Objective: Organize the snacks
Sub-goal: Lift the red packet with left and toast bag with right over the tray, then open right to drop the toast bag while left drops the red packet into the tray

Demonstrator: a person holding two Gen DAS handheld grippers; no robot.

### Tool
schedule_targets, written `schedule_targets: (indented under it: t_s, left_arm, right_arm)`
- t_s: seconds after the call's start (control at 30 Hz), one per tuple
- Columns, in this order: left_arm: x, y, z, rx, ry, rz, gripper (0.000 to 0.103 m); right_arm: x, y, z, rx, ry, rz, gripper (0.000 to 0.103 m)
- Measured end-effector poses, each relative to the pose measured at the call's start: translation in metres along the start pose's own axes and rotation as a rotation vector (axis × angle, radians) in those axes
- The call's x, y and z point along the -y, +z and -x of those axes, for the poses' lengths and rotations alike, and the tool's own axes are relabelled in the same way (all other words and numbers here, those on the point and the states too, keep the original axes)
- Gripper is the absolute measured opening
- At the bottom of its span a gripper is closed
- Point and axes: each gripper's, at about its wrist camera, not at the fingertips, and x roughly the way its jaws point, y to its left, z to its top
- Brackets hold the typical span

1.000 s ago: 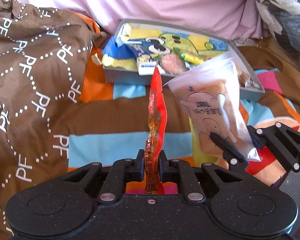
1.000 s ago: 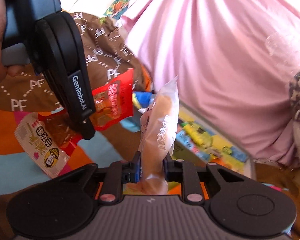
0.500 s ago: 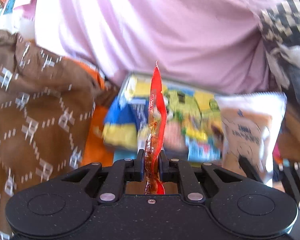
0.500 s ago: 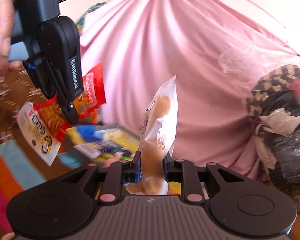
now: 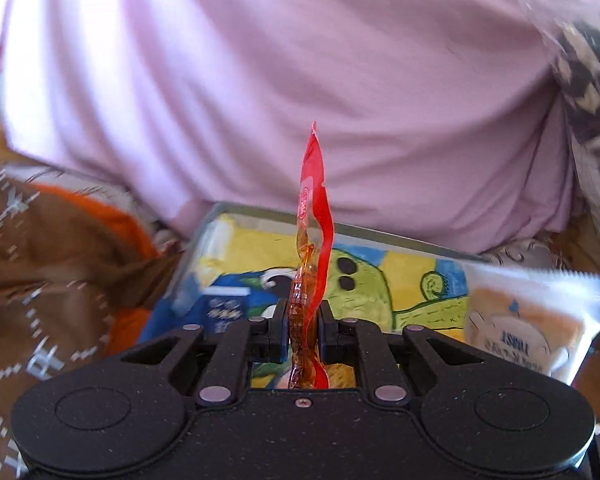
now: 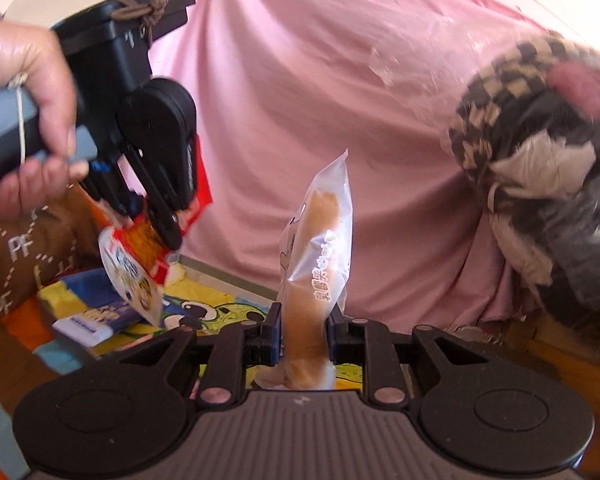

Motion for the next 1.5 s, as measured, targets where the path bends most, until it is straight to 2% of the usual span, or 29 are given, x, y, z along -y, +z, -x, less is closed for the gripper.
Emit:
schedule_targets:
  t_s: [0.13,0.3,0.43,0.57,0.6,0.67,0.7,0.73,0.9,0.93,1.2,1.5]
  left_arm:
    - [0.023,-0.003,-0.021,-0.006,0.022,-0.09,0.014]
    - [0.036,-0.008,-0.041,-0.019,0.034,-0.153,0.014]
    - [0.034,-0.01,-0.05,-0.021,0.048,-0.142,0.015]
    - [0.028,-0.012,-0.058,-0.038,0.044,-0.111,0.027]
    - [0.026,-0.013,-0.059,-0.043,0.045,-0.099,0.029]
    - [0.023,-0.016,-0.062,-0.054,0.045,-0.08,0.049]
    - [0.022,-0.017,-0.063,-0.056,0.042,-0.073,0.054]
    - [0.021,-0.018,-0.062,-0.05,0.043,-0.07,0.063]
    - [0.022,-0.018,-0.058,-0.03,0.039,-0.066,0.078]
    - [0.022,-0.017,-0.056,-0.026,0.044,-0.063,0.081]
    - [0.015,-0.016,-0.041,-0.005,0.067,-0.015,0.096]
    - [-0.001,-0.015,-0.022,0.0,0.08,0.063,0.098]
  right_arm:
    - [0.012,-0.005,-0.015,-0.018,0.012,-0.071,0.024]
    - [0.022,-0.005,-0.024,-0.039,0.021,-0.081,0.024]
    - [0.027,-0.009,-0.031,-0.057,0.01,-0.102,0.025]
    - [0.03,-0.013,-0.041,-0.105,0.016,-0.113,0.027]
    - [0.03,-0.014,-0.042,-0.115,0.012,-0.111,0.03]
    - [0.029,-0.017,-0.045,-0.133,0.01,-0.105,0.042]
    - [0.029,-0.018,-0.045,-0.14,0.009,-0.105,0.05]
    - [0.029,-0.018,-0.046,-0.142,0.012,-0.108,0.053]
    - [0.03,-0.02,-0.047,-0.15,0.001,-0.119,0.078]
    - [0.032,-0.02,-0.048,-0.152,0.001,-0.126,0.08]
    - [0.031,-0.014,-0.045,-0.16,0.004,-0.12,0.101]
    - [0.034,0.006,-0.032,-0.143,-0.032,-0.091,0.103]
